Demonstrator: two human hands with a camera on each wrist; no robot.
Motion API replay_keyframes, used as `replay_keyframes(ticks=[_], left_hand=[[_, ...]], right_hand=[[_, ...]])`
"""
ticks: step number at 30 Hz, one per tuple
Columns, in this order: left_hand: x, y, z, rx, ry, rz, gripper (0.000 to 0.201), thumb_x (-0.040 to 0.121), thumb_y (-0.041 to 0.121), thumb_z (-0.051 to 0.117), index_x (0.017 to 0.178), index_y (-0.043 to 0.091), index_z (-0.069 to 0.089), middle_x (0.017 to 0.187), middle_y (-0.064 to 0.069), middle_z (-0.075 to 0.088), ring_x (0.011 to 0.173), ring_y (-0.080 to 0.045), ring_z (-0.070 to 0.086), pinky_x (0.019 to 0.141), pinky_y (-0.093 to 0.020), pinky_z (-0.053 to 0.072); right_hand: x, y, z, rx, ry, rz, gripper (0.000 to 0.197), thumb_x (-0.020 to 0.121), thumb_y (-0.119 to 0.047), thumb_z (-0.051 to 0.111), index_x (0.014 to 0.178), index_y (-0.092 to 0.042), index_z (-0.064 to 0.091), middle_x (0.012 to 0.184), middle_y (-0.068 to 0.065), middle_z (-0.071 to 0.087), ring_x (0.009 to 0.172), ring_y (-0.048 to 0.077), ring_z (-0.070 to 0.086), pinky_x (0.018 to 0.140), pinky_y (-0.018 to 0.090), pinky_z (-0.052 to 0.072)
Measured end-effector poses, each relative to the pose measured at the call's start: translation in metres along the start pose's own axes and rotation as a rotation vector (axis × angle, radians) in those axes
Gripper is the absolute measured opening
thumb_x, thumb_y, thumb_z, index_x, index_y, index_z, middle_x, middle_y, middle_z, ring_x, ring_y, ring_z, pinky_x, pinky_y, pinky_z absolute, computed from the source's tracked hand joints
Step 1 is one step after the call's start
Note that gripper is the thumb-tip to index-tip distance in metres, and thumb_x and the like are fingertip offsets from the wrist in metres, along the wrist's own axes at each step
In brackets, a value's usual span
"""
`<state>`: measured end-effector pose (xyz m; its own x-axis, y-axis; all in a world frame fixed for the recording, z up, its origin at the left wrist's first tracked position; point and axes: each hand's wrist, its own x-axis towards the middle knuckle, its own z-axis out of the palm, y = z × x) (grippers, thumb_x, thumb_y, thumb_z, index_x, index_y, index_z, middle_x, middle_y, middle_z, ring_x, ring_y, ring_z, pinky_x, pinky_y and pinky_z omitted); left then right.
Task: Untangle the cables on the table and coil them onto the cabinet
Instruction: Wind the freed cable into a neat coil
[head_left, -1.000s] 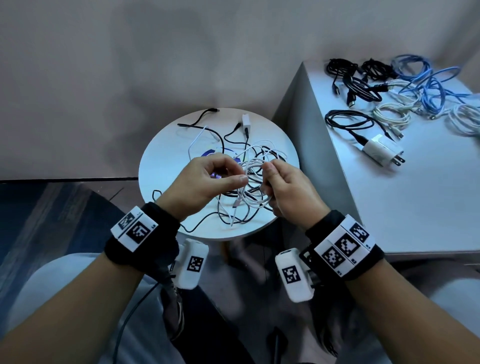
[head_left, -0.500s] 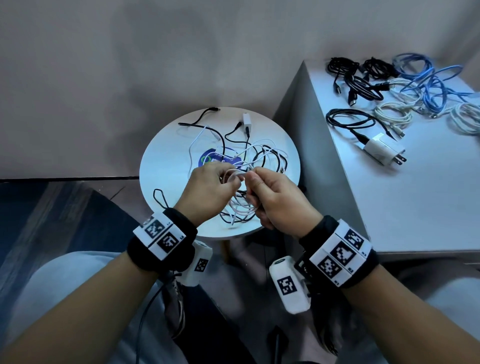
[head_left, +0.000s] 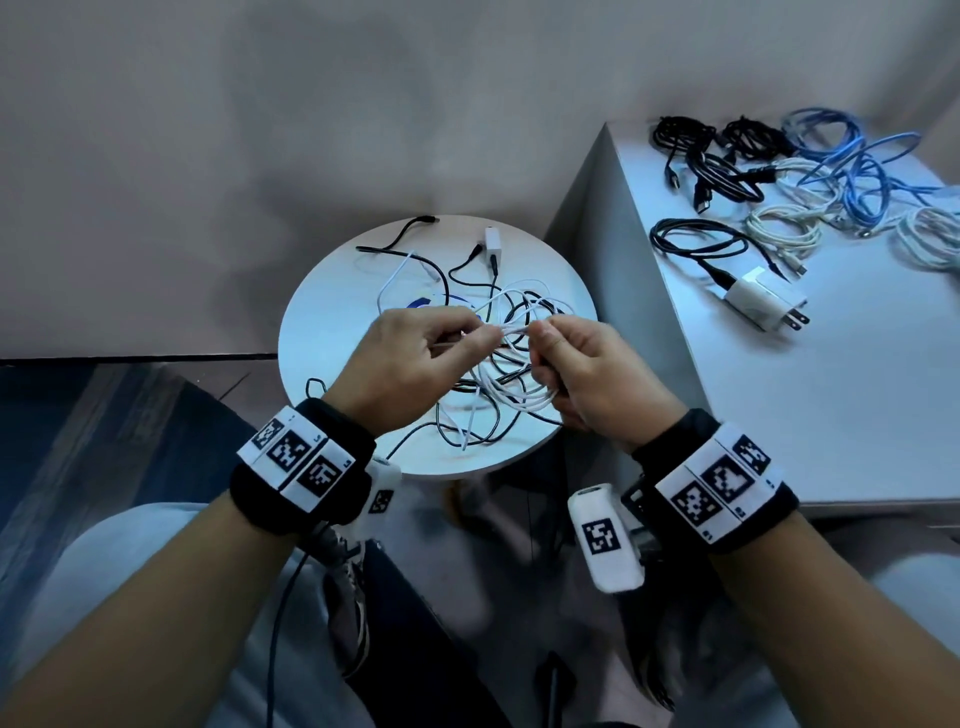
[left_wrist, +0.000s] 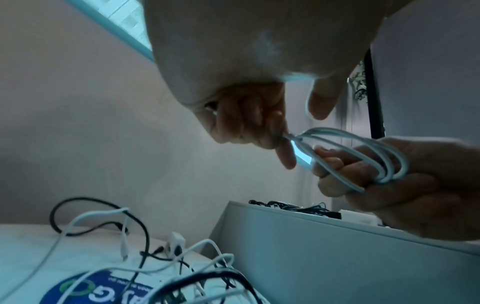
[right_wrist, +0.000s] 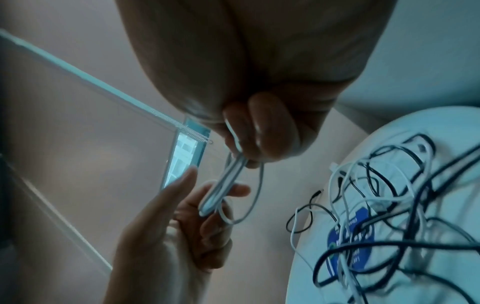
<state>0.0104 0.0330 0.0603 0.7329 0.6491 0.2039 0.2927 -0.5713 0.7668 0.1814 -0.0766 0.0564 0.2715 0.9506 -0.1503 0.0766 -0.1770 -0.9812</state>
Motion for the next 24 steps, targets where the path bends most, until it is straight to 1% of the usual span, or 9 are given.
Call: replay_keyframes(ticks=[3,6,9,12,14,16,18,20,24], left_hand=[[0.004,0.000,-0.006,0.020,0.093,0.028,0.037,0.096,0.052,0.056,0.086,0.020,0.072,0.062,-0.012,0.051,0.055,-0.016,0.041,0.054,-0.024,0.031],[0.001,-0.005,0.002,0.046,-0.007,0.044,0.035,0.098,0.051,0.053,0.127,0.037,0.066,0.074,0.010,0.062,0.054,-0.003,0.046,0.059,-0.017,0.036],[-0.007,-0.012,0.013,0.086,-0.061,0.093,0.040,0.101,0.038,0.049,0.141,0.044,0.051,0.082,0.024,0.065,0.057,-0.003,0.052,0.063,-0.022,0.045],[-0.005,-0.014,0.014,0.068,0.005,0.089,0.039,0.100,0.026,0.046,0.135,0.033,0.060,0.074,0.006,0.064,0.054,-0.009,0.048,0.058,-0.029,0.043],[-0.003,-0.010,0.012,0.082,0.073,0.099,0.036,0.098,0.020,0.043,0.127,0.023,0.065,0.070,0.012,0.059,0.059,-0.003,0.050,0.061,-0.025,0.041],[-0.002,-0.006,0.009,0.123,0.126,0.118,0.034,0.097,0.018,0.041,0.121,0.020,0.067,0.076,0.015,0.062,0.069,-0.001,0.055,0.066,-0.026,0.044],[-0.002,-0.003,0.007,0.160,0.137,0.112,0.033,0.097,0.018,0.040,0.116,0.017,0.066,0.084,0.004,0.067,0.075,-0.013,0.058,0.070,-0.036,0.048],[-0.002,0.001,0.005,0.137,0.123,0.088,0.030,0.097,0.018,0.038,0.110,0.017,0.065,0.079,-0.002,0.066,0.069,-0.018,0.054,0.066,-0.041,0.046],[-0.003,0.006,0.004,-0.048,0.041,0.012,0.027,0.095,0.021,0.036,0.094,0.032,0.060,0.070,-0.016,0.058,0.063,-0.031,0.047,0.062,-0.046,0.041]], right_hand=[[0.007,-0.001,-0.004,-0.087,0.039,-0.046,0.036,0.106,-0.031,0.047,0.076,-0.014,0.058,0.053,-0.005,0.042,0.036,0.010,0.029,0.038,0.018,0.024],[0.008,0.000,-0.004,0.055,0.055,-0.009,0.034,0.106,-0.029,0.046,0.086,-0.006,0.062,0.056,-0.001,0.037,0.034,0.008,0.024,0.038,0.015,0.021],[0.002,0.002,0.000,0.181,-0.004,0.060,0.032,0.109,-0.023,0.039,0.095,-0.004,0.061,0.058,0.001,0.038,0.035,0.007,0.024,0.039,0.014,0.018],[-0.004,-0.005,-0.002,0.299,-0.081,0.080,0.031,0.102,0.001,0.031,0.101,-0.001,0.062,0.067,0.006,0.048,0.045,0.013,0.027,0.042,0.018,0.021],[-0.006,-0.010,-0.004,0.354,-0.141,0.066,0.040,0.091,0.012,0.025,0.107,0.005,0.062,0.074,0.011,0.053,0.051,0.016,0.028,0.044,0.021,0.023],[-0.008,-0.013,-0.003,0.386,-0.214,0.040,0.042,0.090,0.013,0.028,0.113,0.004,0.061,0.079,0.010,0.060,0.053,0.014,0.033,0.045,0.022,0.028],[-0.009,-0.013,-0.005,0.348,-0.279,-0.030,0.039,0.092,0.005,0.038,0.119,-0.008,0.063,0.087,0.013,0.067,0.055,0.013,0.043,0.049,0.022,0.036],[-0.008,-0.011,-0.011,0.162,-0.261,-0.124,0.038,0.097,-0.001,0.044,0.131,-0.012,0.057,0.095,0.019,0.069,0.062,0.014,0.057,0.058,0.024,0.044],[-0.005,-0.007,-0.020,-0.380,0.008,-0.360,0.029,0.101,-0.002,0.050,0.125,-0.012,0.062,0.103,-0.003,0.073,0.092,0.007,0.069,0.087,0.021,0.050]])
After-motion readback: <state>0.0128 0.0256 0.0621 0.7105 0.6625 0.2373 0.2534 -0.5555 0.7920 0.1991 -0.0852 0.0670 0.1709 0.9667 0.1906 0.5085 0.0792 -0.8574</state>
